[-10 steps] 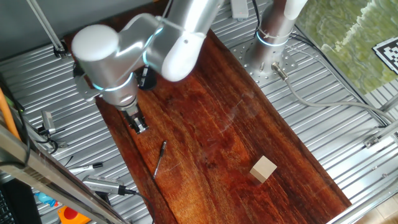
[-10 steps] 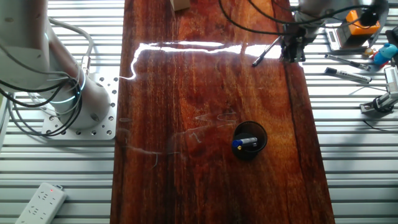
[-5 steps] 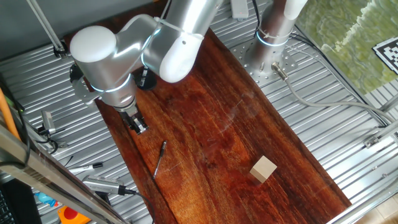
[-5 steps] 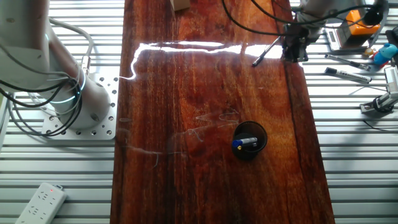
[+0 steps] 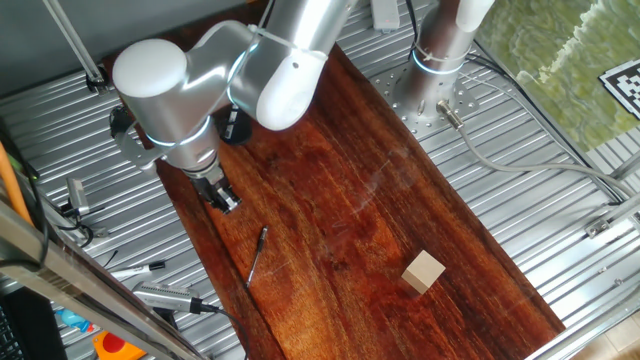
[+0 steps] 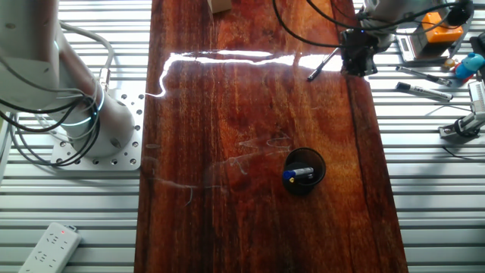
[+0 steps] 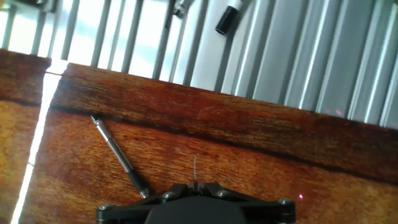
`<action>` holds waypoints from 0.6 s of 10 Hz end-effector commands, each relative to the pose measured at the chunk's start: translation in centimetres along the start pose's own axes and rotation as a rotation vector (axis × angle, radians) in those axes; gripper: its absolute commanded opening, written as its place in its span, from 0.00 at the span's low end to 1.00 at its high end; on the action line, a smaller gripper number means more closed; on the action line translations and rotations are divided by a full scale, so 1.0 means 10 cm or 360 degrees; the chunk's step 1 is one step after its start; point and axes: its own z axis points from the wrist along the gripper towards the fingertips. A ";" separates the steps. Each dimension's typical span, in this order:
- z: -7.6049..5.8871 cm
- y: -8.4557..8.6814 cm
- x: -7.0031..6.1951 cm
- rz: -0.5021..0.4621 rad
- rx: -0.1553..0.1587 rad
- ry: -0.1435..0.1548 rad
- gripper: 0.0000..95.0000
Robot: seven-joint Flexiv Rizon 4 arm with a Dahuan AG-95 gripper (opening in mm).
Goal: Put the pen into the pen holder
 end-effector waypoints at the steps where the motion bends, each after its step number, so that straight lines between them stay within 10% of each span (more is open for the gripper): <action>1: 0.00 0.00 0.01 -0.0085 -0.0004 0.0000 0.00; 6: 0.00 0.00 0.01 -0.0158 0.0009 0.0002 0.00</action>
